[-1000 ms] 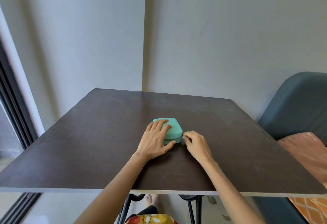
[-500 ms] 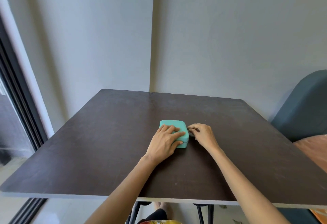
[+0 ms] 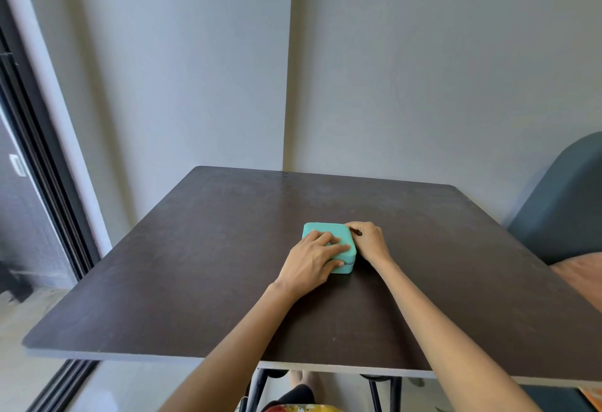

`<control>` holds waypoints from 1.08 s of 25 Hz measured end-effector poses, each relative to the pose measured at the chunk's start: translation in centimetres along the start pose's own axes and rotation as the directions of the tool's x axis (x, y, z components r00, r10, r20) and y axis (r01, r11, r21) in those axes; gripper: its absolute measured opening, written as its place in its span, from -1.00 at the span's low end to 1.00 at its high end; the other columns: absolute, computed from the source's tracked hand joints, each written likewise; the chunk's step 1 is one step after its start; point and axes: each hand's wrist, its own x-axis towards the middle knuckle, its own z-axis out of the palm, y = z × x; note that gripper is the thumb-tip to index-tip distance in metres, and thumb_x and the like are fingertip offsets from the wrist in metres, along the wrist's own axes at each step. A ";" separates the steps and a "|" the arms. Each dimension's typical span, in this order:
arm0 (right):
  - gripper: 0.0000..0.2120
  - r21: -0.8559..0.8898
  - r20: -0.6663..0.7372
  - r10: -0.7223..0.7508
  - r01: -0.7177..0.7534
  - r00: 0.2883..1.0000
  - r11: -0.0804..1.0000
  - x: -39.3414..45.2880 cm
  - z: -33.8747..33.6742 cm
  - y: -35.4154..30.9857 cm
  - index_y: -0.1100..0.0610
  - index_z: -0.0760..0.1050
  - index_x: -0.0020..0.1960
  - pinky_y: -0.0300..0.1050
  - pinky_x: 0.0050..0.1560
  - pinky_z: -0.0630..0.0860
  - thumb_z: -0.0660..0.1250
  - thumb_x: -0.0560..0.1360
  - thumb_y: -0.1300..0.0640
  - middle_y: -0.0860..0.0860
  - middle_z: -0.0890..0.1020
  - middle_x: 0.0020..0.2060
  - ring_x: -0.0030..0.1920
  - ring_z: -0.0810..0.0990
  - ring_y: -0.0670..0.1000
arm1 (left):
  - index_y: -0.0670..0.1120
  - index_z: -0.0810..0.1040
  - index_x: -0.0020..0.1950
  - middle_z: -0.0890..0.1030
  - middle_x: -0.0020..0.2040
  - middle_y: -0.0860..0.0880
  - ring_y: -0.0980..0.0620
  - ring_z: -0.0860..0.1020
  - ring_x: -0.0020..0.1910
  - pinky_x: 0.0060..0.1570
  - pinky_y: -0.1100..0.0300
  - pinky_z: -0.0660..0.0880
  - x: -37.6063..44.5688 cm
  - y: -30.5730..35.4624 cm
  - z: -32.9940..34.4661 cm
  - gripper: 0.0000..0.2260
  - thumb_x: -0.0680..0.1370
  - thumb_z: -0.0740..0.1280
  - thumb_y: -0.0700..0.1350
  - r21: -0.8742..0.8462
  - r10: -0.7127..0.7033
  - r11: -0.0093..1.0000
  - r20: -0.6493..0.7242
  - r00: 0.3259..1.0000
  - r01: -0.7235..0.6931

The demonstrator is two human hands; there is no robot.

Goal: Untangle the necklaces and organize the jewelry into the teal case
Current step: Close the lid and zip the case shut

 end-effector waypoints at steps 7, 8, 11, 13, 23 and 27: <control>-0.75 0.018 0.098 0.071 -0.073 0.993 0.997 0.7 -0.8 -0.6 0.05 0.66 0.00 -0.30 -0.16 0.40 0.22 0.52 0.24 -0.05 0.67 -0.08 -0.12 0.54 -0.12 | 0.07 0.41 0.38 0.46 0.23 -0.02 -0.04 0.42 0.19 0.06 -0.05 0.48 0.9 0.0 -1.8 -0.67 0.60 0.18 -0.02 0.052 0.010 0.998 0.192 0.981 -0.021; -0.75 0.038 0.062 0.085 -0.087 0.994 0.995 0.4 -0.7 -0.8 0.07 0.65 0.01 -0.29 -0.14 0.43 0.21 0.52 0.25 -0.03 0.67 -0.08 -0.11 0.54 -0.10 | 0.07 0.41 0.38 0.45 0.24 -0.02 -0.03 0.42 0.20 0.07 -0.03 0.48 0.7 0.1 -1.7 -0.67 0.61 0.19 -0.02 0.052 0.001 0.999 0.184 0.983 -0.011; -0.77 0.240 -0.091 0.210 -0.183 0.973 0.953 -1.0 -0.2 -1.0 0.21 0.54 0.15 -0.06 0.08 0.51 0.22 0.53 0.27 0.10 0.60 -0.03 -0.02 0.55 0.04 | 0.04 0.43 0.37 0.47 0.27 -0.01 -0.03 0.41 0.26 0.20 0.05 0.41 0.0 0.8 -1.0 -0.64 0.57 0.27 -0.01 -0.158 -0.094 0.982 0.067 0.993 0.104; -0.80 0.341 -0.129 0.262 -0.205 0.956 0.917 -2.6 -0.2 -1.0 0.24 0.52 0.14 0.08 0.11 0.54 0.24 0.56 0.22 0.12 0.58 -0.02 0.01 0.57 0.09 | -0.02 0.38 0.39 0.44 0.33 -0.03 -0.04 0.38 0.32 0.29 0.10 0.29 -0.3 1.0 -0.5 -0.54 0.52 0.35 0.02 -0.400 -0.310 0.882 -0.095 0.946 0.249; -0.64 0.320 0.044 0.141 -0.148 0.989 0.936 -6.0 1.1 -3.6 0.03 0.42 0.33 -0.11 0.08 0.47 0.15 0.58 -0.05 -0.04 0.56 0.15 0.11 0.51 -0.05 | -0.02 0.20 0.48 0.37 0.35 -0.03 -0.01 0.41 0.28 0.25 0.10 0.40 -1.2 -2.6 0.1 -0.25 0.39 0.50 -0.08 -0.556 -0.536 0.685 0.055 0.843 0.472; -0.62 0.373 0.058 0.137 -0.149 0.989 0.916 -0.2 2.8 -6.1 0.09 0.42 0.34 0.11 0.19 0.50 0.15 0.59 -0.03 0.04 0.55 0.18 0.15 0.52 0.03 | -0.10 0.29 0.45 0.43 0.32 -0.11 -0.07 0.44 0.25 0.28 0.03 0.40 2.1 -6.9 -1.3 -0.29 0.36 0.52 -0.21 -0.642 -0.611 0.606 0.001 0.791 0.469</control>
